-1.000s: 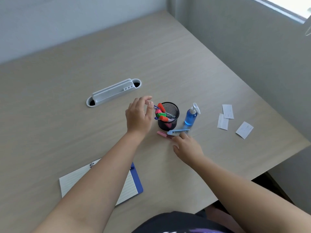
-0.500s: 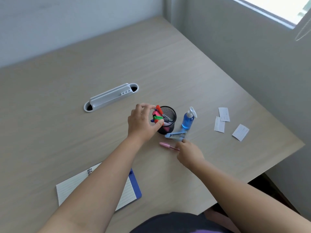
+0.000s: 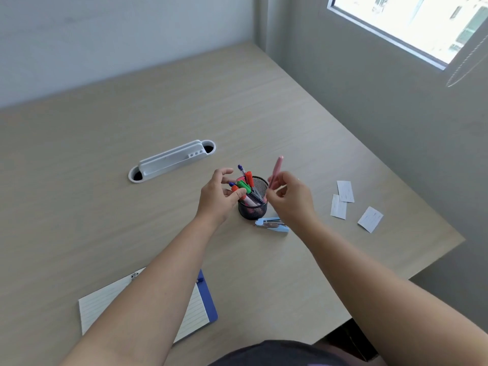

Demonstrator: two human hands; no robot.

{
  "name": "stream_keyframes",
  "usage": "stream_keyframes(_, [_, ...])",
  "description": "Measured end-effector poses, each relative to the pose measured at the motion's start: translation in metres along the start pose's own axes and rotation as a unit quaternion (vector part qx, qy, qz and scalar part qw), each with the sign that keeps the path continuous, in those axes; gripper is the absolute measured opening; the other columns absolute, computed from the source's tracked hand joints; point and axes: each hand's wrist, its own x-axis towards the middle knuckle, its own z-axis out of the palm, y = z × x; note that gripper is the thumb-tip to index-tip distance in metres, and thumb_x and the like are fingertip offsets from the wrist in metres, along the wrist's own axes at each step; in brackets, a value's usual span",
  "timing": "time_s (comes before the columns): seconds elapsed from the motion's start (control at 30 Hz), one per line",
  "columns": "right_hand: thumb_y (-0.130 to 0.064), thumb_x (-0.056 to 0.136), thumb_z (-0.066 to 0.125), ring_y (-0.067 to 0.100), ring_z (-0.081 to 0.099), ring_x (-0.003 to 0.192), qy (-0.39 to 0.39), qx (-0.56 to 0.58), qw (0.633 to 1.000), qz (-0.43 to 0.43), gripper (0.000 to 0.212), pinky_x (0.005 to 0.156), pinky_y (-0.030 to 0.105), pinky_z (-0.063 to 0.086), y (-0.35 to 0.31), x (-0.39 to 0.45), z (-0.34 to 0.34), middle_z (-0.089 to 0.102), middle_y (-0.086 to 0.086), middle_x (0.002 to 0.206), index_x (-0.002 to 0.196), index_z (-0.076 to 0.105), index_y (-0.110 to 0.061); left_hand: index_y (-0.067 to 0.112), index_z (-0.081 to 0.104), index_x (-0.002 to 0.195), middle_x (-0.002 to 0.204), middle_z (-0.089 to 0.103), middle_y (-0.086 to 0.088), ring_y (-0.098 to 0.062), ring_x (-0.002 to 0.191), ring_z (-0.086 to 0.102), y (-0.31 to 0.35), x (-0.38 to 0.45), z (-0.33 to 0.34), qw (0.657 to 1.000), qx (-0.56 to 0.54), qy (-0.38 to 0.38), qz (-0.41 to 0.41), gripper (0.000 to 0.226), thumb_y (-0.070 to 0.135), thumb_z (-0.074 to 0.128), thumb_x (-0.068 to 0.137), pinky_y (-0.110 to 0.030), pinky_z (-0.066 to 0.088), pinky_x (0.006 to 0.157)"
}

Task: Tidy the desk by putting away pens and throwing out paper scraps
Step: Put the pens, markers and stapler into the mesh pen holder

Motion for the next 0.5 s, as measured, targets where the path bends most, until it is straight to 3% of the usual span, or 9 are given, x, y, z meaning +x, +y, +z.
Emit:
stream_keyframes(0.1, [-0.018,0.085,0.061,0.012,0.063,0.069,-0.004,-0.024,1.0,0.011,0.014,0.065,0.03,0.051,0.0,0.016,0.01,0.065,-0.01,0.085,0.097,0.062,-0.025,0.024,0.052,0.12,0.105,0.061,0.002,-0.007,0.074,0.069,-0.002,-0.001,-0.002,0.999,-0.033,0.002,-0.011,0.052,0.018,0.079,0.076,-0.017,0.05,0.072])
stream_keyframes(0.2, [-0.017,0.088,0.06,0.011,0.059,0.069,-0.026,-0.037,0.999,0.015,0.018,0.056,0.021,0.043,0.007,0.023,0.02,0.063,-0.007,0.087,0.104,0.064,-0.023,0.025,0.053,0.119,0.11,0.062,-0.001,-0.008,0.078,0.07,-0.004,-0.002,-0.003,0.999,-0.044,-0.003,-0.018,0.052,0.016,0.08,0.075,-0.023,0.054,0.077])
stream_keyframes(0.3, [-0.018,0.089,0.06,0.011,0.056,0.073,-0.037,-0.077,0.996,0.002,0.026,0.06,0.018,0.041,0.018,0.021,0.026,0.066,-0.001,0.094,0.114,0.066,-0.018,0.025,0.056,0.118,0.112,0.064,0.001,-0.011,0.08,0.069,-0.007,-0.001,-0.005,0.999,-0.036,-0.018,-0.021,0.05,0.016,0.08,0.075,-0.022,0.052,0.077])
stream_keyframes(0.37, [-0.018,0.088,0.06,0.011,0.053,0.069,-0.028,-0.088,0.996,-0.009,0.033,0.069,0.021,0.043,0.024,0.017,0.026,0.066,0.001,0.098,0.121,0.064,-0.016,0.024,0.057,0.118,0.111,0.064,0.002,-0.012,0.08,0.069,-0.009,0.0,-0.006,0.999,-0.018,-0.028,-0.016,0.049,0.018,0.081,0.075,-0.022,0.052,0.076])
stream_keyframes(0.5, [-0.01,0.085,0.061,0.002,0.048,0.056,-0.004,-0.074,0.997,-0.024,0.038,0.069,0.015,0.034,0.041,-0.004,0.027,0.062,0.006,0.106,0.123,0.061,-0.013,0.024,0.059,0.115,0.106,0.065,0.003,-0.01,0.075,0.068,-0.012,0.003,-0.005,1.0,0.01,-0.028,0.0,0.046,0.018,0.08,0.075,-0.017,0.05,0.072])
